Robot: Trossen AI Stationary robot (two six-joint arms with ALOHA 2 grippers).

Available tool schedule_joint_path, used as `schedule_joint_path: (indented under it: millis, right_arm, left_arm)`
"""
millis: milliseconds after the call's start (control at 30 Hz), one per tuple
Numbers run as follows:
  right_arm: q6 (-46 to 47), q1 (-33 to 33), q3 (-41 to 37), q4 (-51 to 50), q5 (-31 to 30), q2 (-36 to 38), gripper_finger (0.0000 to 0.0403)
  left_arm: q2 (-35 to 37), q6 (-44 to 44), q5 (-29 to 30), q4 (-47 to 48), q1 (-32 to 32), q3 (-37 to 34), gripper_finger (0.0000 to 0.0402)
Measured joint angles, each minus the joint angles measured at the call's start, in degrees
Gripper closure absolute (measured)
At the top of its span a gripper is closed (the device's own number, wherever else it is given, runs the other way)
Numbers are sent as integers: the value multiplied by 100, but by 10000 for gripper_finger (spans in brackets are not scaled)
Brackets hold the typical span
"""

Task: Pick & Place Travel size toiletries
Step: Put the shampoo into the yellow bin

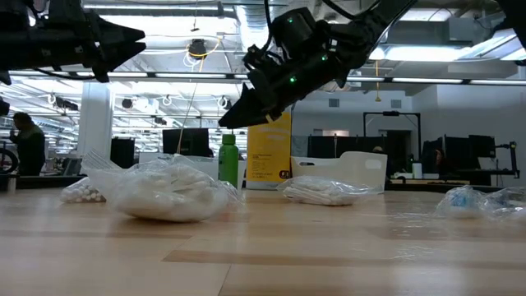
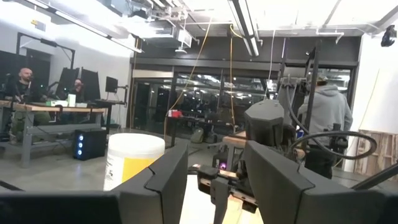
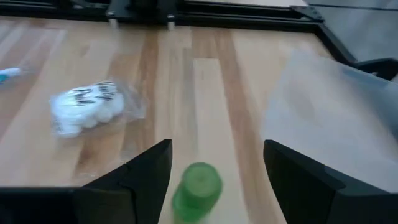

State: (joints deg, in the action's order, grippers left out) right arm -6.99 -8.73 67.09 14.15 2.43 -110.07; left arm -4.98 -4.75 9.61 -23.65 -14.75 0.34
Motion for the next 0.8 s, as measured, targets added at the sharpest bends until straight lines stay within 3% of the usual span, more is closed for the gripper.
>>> schedule_joint_path:
  millis: [500, 800]
  right_arm:
    - [-33, -20, -51, 195, 217, -169, 158]
    - [-56, -44, -66, 136, 359, -182, 190]
  left_arm:
    - [-231, 0, 7, -69, -1, -1, 247]
    - [-231, 0, 11, -84, 1, 2, 247]
